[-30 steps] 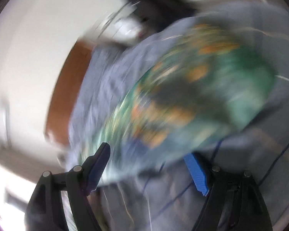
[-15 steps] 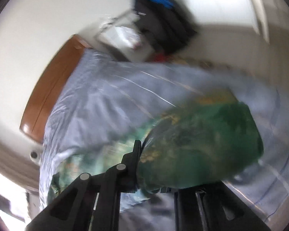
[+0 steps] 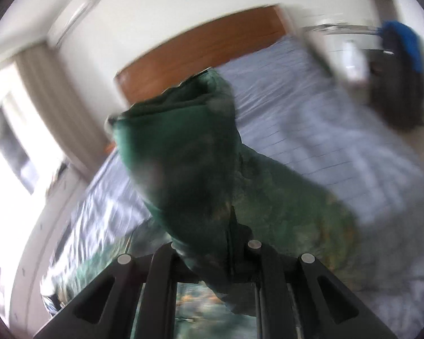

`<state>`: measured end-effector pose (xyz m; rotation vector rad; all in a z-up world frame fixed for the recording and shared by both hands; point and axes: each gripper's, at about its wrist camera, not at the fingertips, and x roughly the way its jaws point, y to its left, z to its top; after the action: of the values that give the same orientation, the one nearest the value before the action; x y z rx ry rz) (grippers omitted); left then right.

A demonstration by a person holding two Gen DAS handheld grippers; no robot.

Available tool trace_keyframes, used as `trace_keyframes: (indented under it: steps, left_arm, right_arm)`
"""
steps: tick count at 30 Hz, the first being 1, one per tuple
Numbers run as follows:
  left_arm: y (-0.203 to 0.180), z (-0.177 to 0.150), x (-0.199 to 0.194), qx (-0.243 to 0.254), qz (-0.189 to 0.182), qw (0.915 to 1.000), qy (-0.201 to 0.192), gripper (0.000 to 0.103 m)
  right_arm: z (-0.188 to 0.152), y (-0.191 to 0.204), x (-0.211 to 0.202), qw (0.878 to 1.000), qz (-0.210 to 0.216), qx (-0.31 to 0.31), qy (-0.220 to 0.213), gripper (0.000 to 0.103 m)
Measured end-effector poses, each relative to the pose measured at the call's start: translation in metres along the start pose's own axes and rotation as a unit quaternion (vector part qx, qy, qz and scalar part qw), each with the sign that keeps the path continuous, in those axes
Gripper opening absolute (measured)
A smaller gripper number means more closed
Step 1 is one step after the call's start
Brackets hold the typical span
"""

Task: Fold large clothes

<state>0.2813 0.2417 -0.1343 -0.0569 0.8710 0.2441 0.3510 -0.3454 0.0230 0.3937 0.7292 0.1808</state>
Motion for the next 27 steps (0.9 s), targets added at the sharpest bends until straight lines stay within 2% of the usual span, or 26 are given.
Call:
trace_keyframes:
  steps: [4,6,7,8,9,10,12,15,16,18,19,20,23,24,26,27]
  left_arm:
    - [-0.007,0.015,-0.034,0.021,-0.061,0.9978,-0.013,0.103]
    - [-0.015,0.027,-0.047,0.034,-0.1,0.9943,-0.014,0.103]
    - [-0.02,0.031,-0.05,0.04,-0.12,0.9919,-0.011,0.103]
    - [-0.028,0.039,-0.052,0.046,-0.143,0.9886,-0.004,0.103]
    - [-0.036,0.043,-0.053,0.05,-0.165,0.9851,0.001,0.103]
    - [-0.046,0.05,-0.051,0.053,-0.189,0.9806,0.008,0.103]
    - [-0.068,0.068,-0.042,0.047,-0.24,0.9694,0.024,0.103]
    - [-0.115,0.095,-0.02,0.037,-0.302,0.9513,0.052,0.103]
    - [-0.138,0.107,-0.007,0.034,-0.325,0.9426,0.067,0.102]
    - [-0.177,0.115,0.008,0.03,-0.353,0.9303,0.094,0.102]
    - [-0.206,0.121,0.024,0.033,-0.366,0.9221,0.122,0.102]
    - [-0.224,0.121,0.033,0.038,-0.365,0.92,0.139,0.102]
    - [-0.28,0.116,0.059,0.057,-0.319,0.9316,0.165,0.1]
    - [-0.297,0.112,0.065,0.066,-0.311,0.9328,0.17,0.095]
    - [-0.318,0.104,0.069,0.08,-0.304,0.9312,0.185,0.06]
    - [-0.324,0.101,0.07,0.09,-0.3,0.9297,0.194,0.011]
  right_arm:
    - [-0.04,0.055,0.084,0.998,-0.008,-0.034,0.056,0.012]
    - [-0.064,0.072,0.128,0.996,-0.022,-0.039,0.081,0.018]
    - [-0.077,0.072,0.138,0.995,-0.023,-0.037,0.09,0.026]
    - [-0.09,0.073,0.156,0.994,-0.014,-0.03,0.109,0.046]
    - [-0.098,0.071,0.169,0.991,0.002,-0.021,0.132,0.056]
    - [-0.111,0.071,0.181,0.987,0.026,-0.007,0.16,0.06]
    - [-0.12,0.066,0.186,0.982,0.069,0.008,0.173,0.061]
    - [-0.121,0.056,0.15,0.974,0.157,0.021,0.16,0.067]
    - [-0.117,0.044,0.129,0.973,0.171,0.024,0.151,0.072]
    - [-0.111,0.02,0.087,0.976,0.173,0.029,0.125,0.077]
    - [-0.109,0.004,0.064,0.98,0.162,0.027,0.11,0.078]
    - [-0.11,-0.011,0.042,0.984,0.146,0.024,0.098,0.079]
    - [-0.114,-0.06,-0.009,0.993,0.091,0.019,0.078,0.079]
    - [-0.117,-0.081,-0.021,0.995,0.059,0.009,0.079,0.079]
    - [-0.129,-0.108,-0.035,0.996,-0.001,-0.023,0.081,0.079]
    - [-0.132,-0.115,-0.036,0.995,-0.029,-0.042,0.084,0.079]
